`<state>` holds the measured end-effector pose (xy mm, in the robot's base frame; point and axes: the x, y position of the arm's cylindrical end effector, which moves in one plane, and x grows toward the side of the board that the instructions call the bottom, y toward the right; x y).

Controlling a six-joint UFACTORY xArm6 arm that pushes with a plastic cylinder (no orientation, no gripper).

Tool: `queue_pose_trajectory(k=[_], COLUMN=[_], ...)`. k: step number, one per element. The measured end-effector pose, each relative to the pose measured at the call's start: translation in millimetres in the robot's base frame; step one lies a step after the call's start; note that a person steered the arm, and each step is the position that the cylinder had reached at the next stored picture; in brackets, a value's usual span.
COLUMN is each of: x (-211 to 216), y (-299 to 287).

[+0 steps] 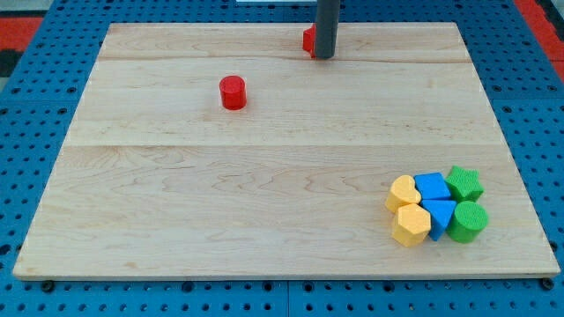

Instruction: Point at the red circle

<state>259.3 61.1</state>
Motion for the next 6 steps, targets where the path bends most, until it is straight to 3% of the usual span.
queue_pose_trajectory(k=[2,3,5,6], x=[-10,15,147,167], y=[0,0,-34,-103])
